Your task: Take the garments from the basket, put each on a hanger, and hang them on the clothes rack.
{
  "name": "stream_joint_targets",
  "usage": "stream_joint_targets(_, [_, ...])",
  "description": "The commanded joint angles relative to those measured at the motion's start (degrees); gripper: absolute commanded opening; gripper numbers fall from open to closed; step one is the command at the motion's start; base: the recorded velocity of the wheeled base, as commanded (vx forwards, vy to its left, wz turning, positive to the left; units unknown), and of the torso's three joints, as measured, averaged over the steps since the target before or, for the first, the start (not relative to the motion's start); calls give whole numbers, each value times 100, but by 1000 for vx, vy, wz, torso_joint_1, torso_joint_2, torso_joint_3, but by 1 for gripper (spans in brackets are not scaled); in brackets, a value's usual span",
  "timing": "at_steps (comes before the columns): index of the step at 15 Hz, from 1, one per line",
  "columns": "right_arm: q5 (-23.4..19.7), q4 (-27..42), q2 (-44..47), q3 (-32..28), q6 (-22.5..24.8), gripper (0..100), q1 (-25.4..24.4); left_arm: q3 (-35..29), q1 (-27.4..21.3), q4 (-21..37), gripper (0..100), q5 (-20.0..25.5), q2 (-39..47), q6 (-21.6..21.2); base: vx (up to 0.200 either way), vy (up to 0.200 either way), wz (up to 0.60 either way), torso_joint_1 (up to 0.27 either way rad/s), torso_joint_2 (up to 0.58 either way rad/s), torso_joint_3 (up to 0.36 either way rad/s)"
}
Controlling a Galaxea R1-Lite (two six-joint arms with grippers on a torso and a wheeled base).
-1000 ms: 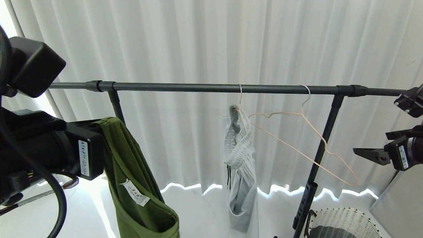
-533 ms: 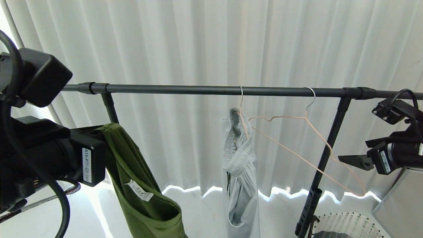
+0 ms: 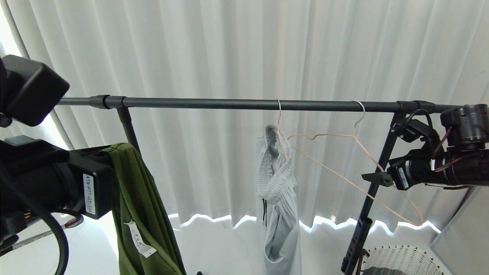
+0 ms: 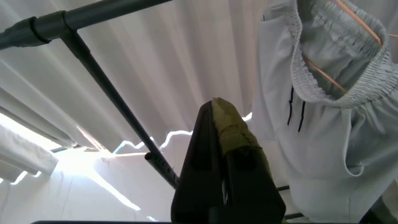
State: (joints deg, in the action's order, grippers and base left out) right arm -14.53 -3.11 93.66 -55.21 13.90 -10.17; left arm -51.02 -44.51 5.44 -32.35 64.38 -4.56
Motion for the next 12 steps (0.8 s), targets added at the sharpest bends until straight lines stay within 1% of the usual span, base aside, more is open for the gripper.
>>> stream_joint_targets(1, [-120,-14,530,-253,-1,100,-91,118,4,1,0,1,-119,-63,0,0,0,0,0,0])
stream_joint_targets(3, [-155,-23,733,-385,-1,100,-108,224,4,1,0,1,-189,-203,0,0,0,0,0,0])
stream_joint_targets(8, [-296,-58,935,-350,-19,100,-117,233,4,1,0,1,-215,-405,0,0,0,0,0,0])
stream_joint_targets(11, [-296,-146,961,-341,-19,100,-117,206,4,1,0,1,-233,-414,0,0,0,0,0,0])
stream_joint_targets(12, [-296,-164,970,-332,-19,0,-117,206,4,1,0,1,-233,-414,0,0,0,0,0,0])
